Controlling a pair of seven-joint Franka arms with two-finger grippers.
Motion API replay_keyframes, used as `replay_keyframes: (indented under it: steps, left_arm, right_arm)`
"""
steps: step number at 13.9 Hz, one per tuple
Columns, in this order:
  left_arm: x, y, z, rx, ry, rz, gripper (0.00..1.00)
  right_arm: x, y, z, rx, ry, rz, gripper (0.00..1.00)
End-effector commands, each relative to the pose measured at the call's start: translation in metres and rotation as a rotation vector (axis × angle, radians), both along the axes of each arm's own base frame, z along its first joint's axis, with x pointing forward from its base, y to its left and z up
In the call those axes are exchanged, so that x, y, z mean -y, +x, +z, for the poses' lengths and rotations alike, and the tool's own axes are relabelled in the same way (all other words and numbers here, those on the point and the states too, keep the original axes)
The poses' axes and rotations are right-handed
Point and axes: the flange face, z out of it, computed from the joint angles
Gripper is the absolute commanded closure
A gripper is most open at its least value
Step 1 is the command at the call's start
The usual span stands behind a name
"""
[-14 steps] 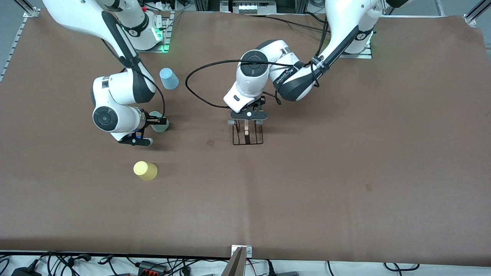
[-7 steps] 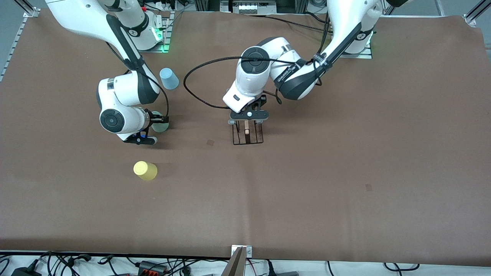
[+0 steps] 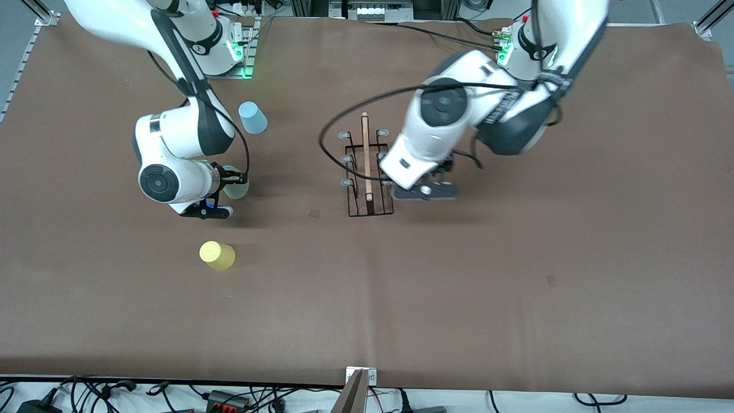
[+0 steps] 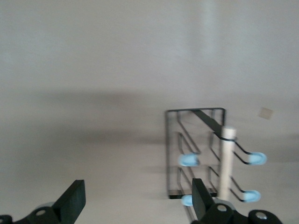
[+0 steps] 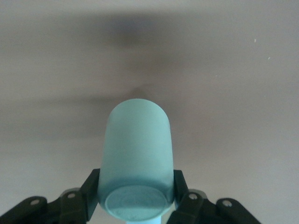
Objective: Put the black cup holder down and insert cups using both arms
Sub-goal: 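Raise the left gripper off the rack while the right gripper grasps the teal cup, then carry the teal cup to the rack and set it on a hook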
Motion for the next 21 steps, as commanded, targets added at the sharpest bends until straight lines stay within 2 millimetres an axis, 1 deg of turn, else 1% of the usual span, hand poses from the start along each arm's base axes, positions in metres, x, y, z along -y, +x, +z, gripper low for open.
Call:
replay_keyframes:
  steps: [1, 3, 4, 5, 6, 7, 8, 9, 10, 11, 12, 13, 14, 15, 16, 18, 20, 21]
  left_arm:
    - [-0.035, -0.004, 0.031, -0.021, 0.068, -0.037, 0.0]
    - [-0.082, 0.007, 0.037, -0.079, 0.107, -0.027, 0.0]
    - [-0.119, 0.018, 0.052, -0.072, 0.097, -0.027, 0.0]
    - [-0.141, 0.018, 0.074, -0.049, 0.079, -0.071, 0.0]
    - [-0.164, 0.018, 0.089, -0.035, 0.086, -0.104, 0.0]
    - [-0.201, 0.017, 0.104, -0.051, 0.114, -0.131, 0.0]
    - [-0.233, 0.018, 0.118, -0.044, 0.12, -0.159, 0.0]
    - [-0.273, 0.019, 0.134, -0.035, 0.114, -0.162, 0.0]
    - [-0.308, 0.019, 0.145, -0.023, 0.105, -0.151, 0.0]
    - [-0.323, 0.014, 0.146, -0.031, 0.112, -0.163, 0.0]
    - [-0.338, 0.006, 0.136, -0.046, 0.122, -0.137, 0.0]
    - [-0.349, -0.003, 0.122, -0.046, 0.116, -0.122, 0.0]
    - [-0.355, -0.023, 0.115, -0.02, 0.094, -0.11, 0.0]
    - [-0.355, -0.039, 0.11, 0.009, 0.085, -0.102, 0.0]
    - [-0.354, -0.045, 0.109, 0.02, 0.085, -0.085, 0.0]
    - [-0.355, -0.041, 0.107, 0.023, 0.068, -0.062, 0.0]
    - [-0.355, -0.031, 0.121, 0.051, 0.064, -0.064, 0.0]
    - [-0.355, -0.022, 0.127, 0.065, 0.063, -0.061, 0.0]
  right_arm:
    - [-0.06, 0.0, 0.059, -0.001, 0.049, 0.087, 0.77]
    - [-0.107, -0.02, 0.083, 0.002, 0.123, 0.121, 0.77]
    - [-0.121, -0.026, 0.088, -0.007, 0.157, 0.105, 0.77]
    - [-0.137, -0.033, 0.094, -0.012, 0.178, 0.114, 0.77]
    - [-0.156, -0.043, 0.099, -0.012, 0.196, 0.148, 0.77]
    - [-0.171, -0.052, 0.102, -0.013, 0.204, 0.168, 0.77]
    - [-0.186, -0.062, 0.103, -0.016, 0.201, 0.174, 0.77]
    - [-0.198, -0.071, 0.103, -0.018, 0.198, 0.188, 0.77]
    - [-0.209, -0.079, 0.102, -0.02, 0.197, 0.206, 0.77]
    - [-0.223, -0.089, 0.103, -0.018, 0.196, 0.226, 0.77]
    - [-0.234, -0.096, 0.102, -0.009, 0.194, 0.226, 0.77]
    - [-0.242, -0.1, 0.099, -0.003, 0.194, 0.221, 0.77]
    - [-0.25, -0.103, 0.097, 0.007, 0.197, 0.221, 0.77]
    - [-0.255, -0.105, 0.095, 0.014, 0.197, 0.219, 0.77]
    - [-0.262, -0.106, 0.087, 0.018, 0.199, 0.209, 0.77]
    - [-0.271, -0.11, 0.078, 0.025, 0.194, 0.214, 0.77]
    - [-0.271, -0.11, 0.07, 0.013, 0.19, 0.212, 0.77]
    - [-0.273, -0.112, 0.069, 0.004, 0.19, 0.214, 0.77]
